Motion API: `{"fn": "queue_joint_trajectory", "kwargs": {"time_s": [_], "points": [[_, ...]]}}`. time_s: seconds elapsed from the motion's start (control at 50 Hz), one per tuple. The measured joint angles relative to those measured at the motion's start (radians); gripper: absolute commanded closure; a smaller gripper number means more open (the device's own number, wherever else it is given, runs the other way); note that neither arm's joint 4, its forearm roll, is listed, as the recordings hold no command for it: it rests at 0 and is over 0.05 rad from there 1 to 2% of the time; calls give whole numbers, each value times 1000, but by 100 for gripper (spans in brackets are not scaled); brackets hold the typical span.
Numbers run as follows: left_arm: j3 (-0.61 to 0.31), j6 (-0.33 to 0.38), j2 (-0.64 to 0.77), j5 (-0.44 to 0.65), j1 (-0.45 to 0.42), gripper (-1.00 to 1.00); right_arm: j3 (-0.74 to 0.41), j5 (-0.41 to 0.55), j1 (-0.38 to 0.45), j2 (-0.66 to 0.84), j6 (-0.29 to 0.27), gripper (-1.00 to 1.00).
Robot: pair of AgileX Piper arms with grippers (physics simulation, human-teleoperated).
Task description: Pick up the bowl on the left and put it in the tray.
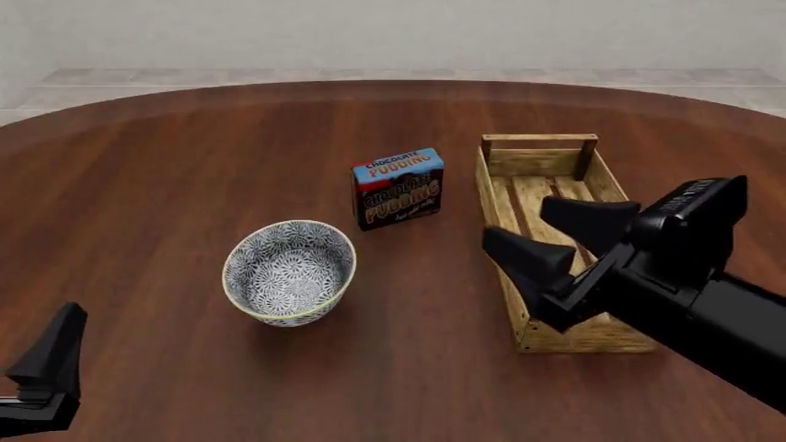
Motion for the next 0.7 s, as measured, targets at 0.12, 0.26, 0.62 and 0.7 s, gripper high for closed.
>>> {"fn": "queue_joint_trajectory", "kwargs": {"time_s": [0.12, 0.26, 0.62, 0.7], "points": [[0, 0, 0, 0, 0, -100, -31, 20, 13, 17, 0, -100], [0, 0, 0, 0, 0, -100, -60, 28, 25, 45, 7, -100], [0, 0, 0, 0, 0, -100, -115, 15, 29, 120, 41, -100], [0, 0, 0, 0, 0, -100, -128, 16, 32, 137, 47, -100]]}}
